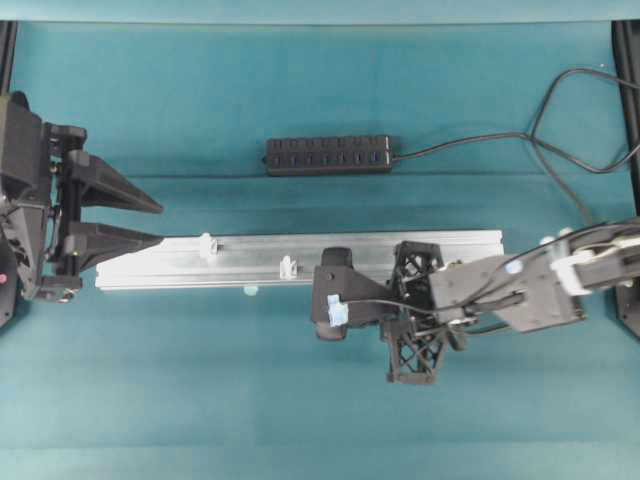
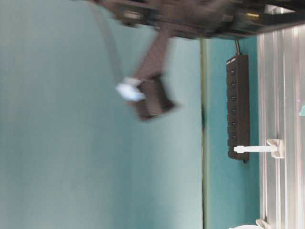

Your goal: Pass the USB cable through three rings with both arms.

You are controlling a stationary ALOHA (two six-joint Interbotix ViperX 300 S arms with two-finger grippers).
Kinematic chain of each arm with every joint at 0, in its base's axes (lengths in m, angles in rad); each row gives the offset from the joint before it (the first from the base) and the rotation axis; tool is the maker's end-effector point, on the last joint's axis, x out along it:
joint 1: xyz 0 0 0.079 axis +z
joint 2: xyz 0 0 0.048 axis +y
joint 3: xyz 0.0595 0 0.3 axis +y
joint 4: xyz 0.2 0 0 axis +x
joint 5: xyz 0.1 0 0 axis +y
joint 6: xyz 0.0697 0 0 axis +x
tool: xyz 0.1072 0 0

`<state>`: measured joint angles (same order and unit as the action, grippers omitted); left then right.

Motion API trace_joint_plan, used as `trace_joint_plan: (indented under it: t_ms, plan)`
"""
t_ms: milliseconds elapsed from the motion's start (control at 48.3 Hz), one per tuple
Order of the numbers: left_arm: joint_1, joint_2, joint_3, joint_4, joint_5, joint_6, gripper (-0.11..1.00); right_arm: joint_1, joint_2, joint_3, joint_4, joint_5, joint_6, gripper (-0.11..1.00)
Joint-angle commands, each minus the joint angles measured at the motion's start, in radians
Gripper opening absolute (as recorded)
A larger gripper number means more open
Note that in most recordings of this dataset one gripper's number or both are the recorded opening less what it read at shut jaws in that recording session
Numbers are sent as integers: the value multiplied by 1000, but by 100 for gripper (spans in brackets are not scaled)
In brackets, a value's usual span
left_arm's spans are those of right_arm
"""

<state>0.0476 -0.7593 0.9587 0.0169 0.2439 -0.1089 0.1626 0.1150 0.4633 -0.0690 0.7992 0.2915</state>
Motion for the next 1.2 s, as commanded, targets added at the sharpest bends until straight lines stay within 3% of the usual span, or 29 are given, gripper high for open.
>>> trace_joint_plan:
  t_ms: [0,311,559,849,994,1181]
  plan:
    - [3,8,-18,3,-9,3,52,3,-74,-20,-3,69,-11,-8]
    - [3,29,-23,3,-11,5,51,5,-236,46,-31,295,-20,-9]
    - [3,40,-29,3,-9,6,51,-2,-382,204,-49,380,-25,-9]
    - [6,107,-66,3,-20,9,51,-43,-494,351,-55,344,-20,-9]
    - [11,161,-89,3,-83,23,54,-46,-474,377,-74,304,-23,-9]
    - [12,245,-137,5,-115,87,57,-46,-422,385,-106,192,-20,-9]
